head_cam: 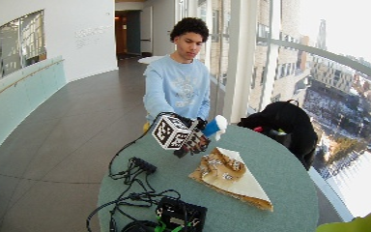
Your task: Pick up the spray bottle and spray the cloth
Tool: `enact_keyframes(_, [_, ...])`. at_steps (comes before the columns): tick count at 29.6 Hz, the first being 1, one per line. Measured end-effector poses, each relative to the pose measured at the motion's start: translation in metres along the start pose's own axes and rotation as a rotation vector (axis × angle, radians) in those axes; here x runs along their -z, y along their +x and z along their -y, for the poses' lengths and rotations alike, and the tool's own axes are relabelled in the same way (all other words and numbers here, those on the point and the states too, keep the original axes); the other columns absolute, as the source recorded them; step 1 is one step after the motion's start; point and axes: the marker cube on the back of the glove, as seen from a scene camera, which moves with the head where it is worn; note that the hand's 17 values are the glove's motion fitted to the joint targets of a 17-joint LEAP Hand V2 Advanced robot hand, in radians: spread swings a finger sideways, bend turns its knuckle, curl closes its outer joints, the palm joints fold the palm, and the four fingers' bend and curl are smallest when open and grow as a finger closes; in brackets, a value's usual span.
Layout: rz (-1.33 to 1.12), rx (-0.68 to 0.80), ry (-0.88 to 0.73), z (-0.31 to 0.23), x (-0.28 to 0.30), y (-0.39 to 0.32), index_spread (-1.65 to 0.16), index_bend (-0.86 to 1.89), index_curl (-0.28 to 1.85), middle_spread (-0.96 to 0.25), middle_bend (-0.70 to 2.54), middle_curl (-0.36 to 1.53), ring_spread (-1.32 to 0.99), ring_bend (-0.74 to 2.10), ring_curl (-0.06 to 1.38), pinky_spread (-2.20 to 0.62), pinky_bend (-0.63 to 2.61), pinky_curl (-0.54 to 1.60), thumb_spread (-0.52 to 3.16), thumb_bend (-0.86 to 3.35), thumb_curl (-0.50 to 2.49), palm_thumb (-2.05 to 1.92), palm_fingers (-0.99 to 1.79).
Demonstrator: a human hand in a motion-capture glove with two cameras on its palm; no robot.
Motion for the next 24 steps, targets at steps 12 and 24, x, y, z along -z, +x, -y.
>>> enact_keyframes(12, [0.013, -0.003, -0.007, 0.001, -0.001, 0.0, -0.23, 0.11, 0.29, -0.07, 0.32, 0.48, -0.05, 0.57, 0.4, 0.18, 0.2, 0.37, 0.68, -0.03, 0.68, 0.89, 1.11])
enact_keyframes(24, [0.074, 0.15, -0.012, -0.004, -0.027, -0.037, -0.23, 0.11, 0.29, -0.07, 0.32, 0.48, -0.05, 0.57, 0.41, 0.17, 0.2, 0.37, 0.68, -0.03, 0.69, 0.89, 1.11])
